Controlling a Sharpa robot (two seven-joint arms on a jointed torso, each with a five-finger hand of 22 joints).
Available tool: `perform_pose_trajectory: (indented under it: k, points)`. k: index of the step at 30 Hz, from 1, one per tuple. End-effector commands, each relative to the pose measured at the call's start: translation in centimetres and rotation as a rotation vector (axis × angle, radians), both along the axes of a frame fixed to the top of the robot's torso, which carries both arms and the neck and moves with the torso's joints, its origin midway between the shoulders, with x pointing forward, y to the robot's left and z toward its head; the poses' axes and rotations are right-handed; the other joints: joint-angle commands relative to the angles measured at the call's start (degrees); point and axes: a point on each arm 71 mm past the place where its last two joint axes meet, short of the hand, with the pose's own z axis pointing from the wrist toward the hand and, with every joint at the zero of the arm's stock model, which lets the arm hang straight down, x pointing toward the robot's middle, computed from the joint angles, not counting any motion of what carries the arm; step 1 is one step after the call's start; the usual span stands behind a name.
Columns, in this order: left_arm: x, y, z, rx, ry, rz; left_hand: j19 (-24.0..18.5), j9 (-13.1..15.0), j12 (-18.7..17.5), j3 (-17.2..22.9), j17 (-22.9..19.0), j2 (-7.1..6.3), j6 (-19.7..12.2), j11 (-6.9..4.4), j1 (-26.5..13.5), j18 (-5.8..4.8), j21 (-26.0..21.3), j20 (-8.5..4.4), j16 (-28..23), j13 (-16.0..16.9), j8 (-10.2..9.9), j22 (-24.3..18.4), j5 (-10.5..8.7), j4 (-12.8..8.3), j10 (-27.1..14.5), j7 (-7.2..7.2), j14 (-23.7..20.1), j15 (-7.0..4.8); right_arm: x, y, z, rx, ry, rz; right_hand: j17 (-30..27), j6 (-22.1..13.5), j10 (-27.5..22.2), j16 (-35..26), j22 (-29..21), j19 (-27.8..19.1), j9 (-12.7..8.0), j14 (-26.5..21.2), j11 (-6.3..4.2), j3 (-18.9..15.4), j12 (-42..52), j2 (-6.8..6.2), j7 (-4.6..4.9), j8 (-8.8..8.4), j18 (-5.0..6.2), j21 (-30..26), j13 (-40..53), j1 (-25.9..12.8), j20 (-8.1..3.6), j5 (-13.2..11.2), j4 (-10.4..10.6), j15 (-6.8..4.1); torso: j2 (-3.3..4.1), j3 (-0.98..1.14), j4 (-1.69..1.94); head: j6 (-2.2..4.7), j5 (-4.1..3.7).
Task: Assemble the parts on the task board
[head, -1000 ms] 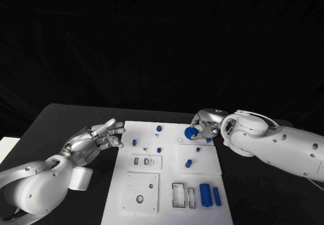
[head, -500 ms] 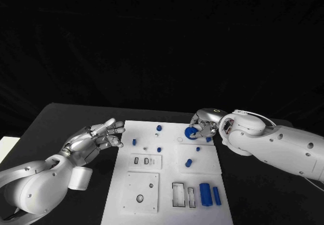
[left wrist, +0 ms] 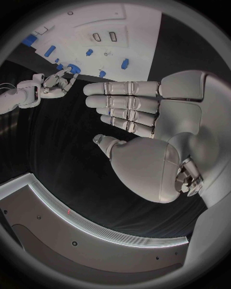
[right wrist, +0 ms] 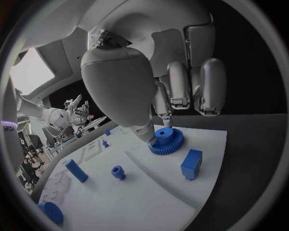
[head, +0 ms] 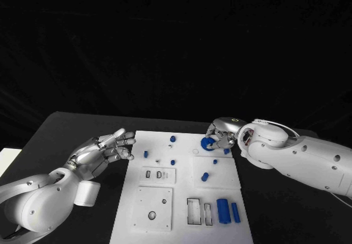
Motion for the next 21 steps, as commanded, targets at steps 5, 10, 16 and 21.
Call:
perform_pose_trajectory:
  k: [5, 10, 16, 21]
  points:
    - [-0.03, -0.18, 0.11, -0.011, -0.005, -0.016, 0.4, 0.0, -0.2, 0.1, 0.0, 0.39, -0.5, 0.19, 0.3, 0.76, -0.1, 0.16, -0.2, -0.1, -0.2, -0.1, -0.07, -0.4, -0.4, -0.04, 0.3, 0.15, -0.22, 0.24, -0.09, -0.020, -0.026, 0.019, 8.2, 0.3, 0.3, 0.3, 0.3, 0.5, -0.2, 4.6, 0.02, 0.3, 0.2, -0.65, -0.03, -0.47, -0.50, 0.4, 0.6, 0.1, -0.11, -0.5, -0.4, -0.04, 0.03, 0.00, -0.01, -0.02, -0.04]
    - [-0.02, -0.17, 0.10, -0.011, -0.005, -0.016, 0.4, 0.0, -0.2, 0.1, 0.0, 0.39, -0.5, 0.19, 0.3, 0.76, -0.1, 0.16, -0.2, -0.1, -0.2, -0.1, -0.07, -0.4, -0.4, -0.04, 0.3, 0.15, -0.30, 0.29, 0.00, -0.024, -0.047, 0.022, 8.6, -0.2, 0.0, 0.5, 0.5, 0.5, -0.4, 4.7, 0.17, 0.4, -0.2, -1.81, 0.08, -1.04, -0.55, 0.5, 0.4, -1.0, -0.01, -1.6, -0.5, 0.09, 0.01, -0.03, 0.02, 0.05, -0.14]
    - [-0.01, -0.18, 0.09, -0.011, -0.004, -0.016, 0.4, -0.1, -0.2, 0.1, -0.1, 0.40, -0.5, 0.20, 0.3, 0.76, -0.2, 0.16, -0.2, -0.1, -0.2, -0.1, -0.07, -0.5, -0.4, -0.03, 0.3, 0.15, -0.35, 0.30, 0.00, -0.027, -0.051, 0.023, 8.9, -0.7, -0.4, 0.6, 0.6, 0.5, -0.6, 4.7, 0.30, 0.5, -1.0, -2.72, 0.18, -1.48, -0.57, 0.6, -0.1, -2.1, 0.11, -2.9, -0.4, 0.21, 0.03, -0.03, 0.02, -0.01, -0.15]
    - [0.00, -0.17, 0.09, -0.010, -0.004, -0.017, 0.4, -0.1, -0.2, 0.1, -0.1, 0.40, -0.5, 0.20, 0.3, 0.76, -0.2, 0.16, -0.2, -0.1, -0.2, -0.1, -0.07, -0.5, -0.4, -0.03, 0.3, 0.15, -0.39, 0.24, -0.07, -0.032, -0.046, 0.024, 8.9, -0.7, -0.5, 0.6, 0.7, 0.5, -0.6, 4.7, 0.31, 0.5, -1.1, -2.80, 0.18, -1.50, -0.57, 0.6, -0.2, -2.1, 0.12, -3.0, -0.4, 0.22, 0.02, -0.04, 0.00, 0.01, -0.19]
